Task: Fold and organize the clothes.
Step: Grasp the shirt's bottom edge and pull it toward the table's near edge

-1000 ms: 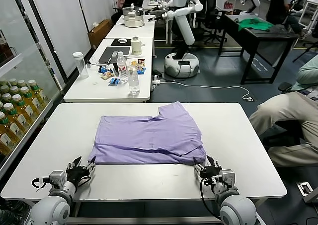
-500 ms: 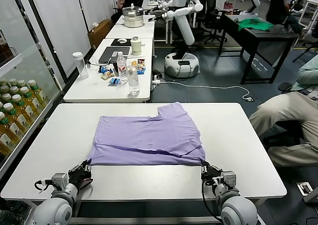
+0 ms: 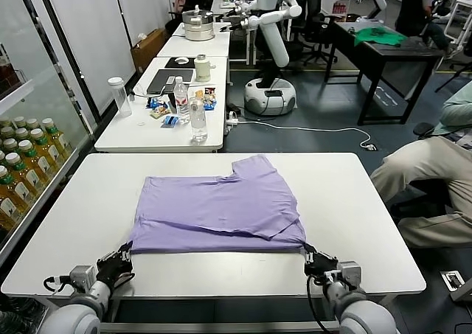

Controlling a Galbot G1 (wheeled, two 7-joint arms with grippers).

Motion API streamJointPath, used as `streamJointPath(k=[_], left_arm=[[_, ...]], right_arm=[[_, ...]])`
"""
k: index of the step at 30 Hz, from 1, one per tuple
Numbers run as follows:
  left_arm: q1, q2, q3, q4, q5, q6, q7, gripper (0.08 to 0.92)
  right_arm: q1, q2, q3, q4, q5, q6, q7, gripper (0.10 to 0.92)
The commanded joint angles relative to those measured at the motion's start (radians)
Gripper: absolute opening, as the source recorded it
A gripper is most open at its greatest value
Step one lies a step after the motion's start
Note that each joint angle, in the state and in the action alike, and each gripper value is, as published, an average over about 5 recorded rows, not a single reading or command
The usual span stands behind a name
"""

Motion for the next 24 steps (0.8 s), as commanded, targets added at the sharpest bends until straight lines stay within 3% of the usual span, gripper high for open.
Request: streamJointPath(k=[1,8,13,20,24], left_arm=[[0.204,0.018,-0.048,-0.12,0.002,-0.04,0.006,0.088],[0.277,0.017,-0.069,-0.16,0.044,-0.049,0.014,0.088],[0.26,0.022,-0.076,-0.119,0.077,-0.042,0.027,0.088],[0.26,0.025,-0.133,-0.2,0.069,-0.039,0.025,0.236],[0.156,0.05,-0.147,-0.152,0.028,-0.111,0.027,0.357]], right_arm=[[-0.22,-0.031,0.064,0.151,-0.038,0.011,-0.008,0.106],[-0.269,-0.024,0.075,0.176,-0.084,0.026,-0.013,0.106],[-0.26,-0.013,0.049,0.163,-0.116,0.031,-0.021,0.118],[-0.199,-0.033,0.088,0.223,-0.079,0.028,-0.015,0.291],[-0.025,-0.028,0.068,0.168,-0.039,0.012,-0.001,0.412]])
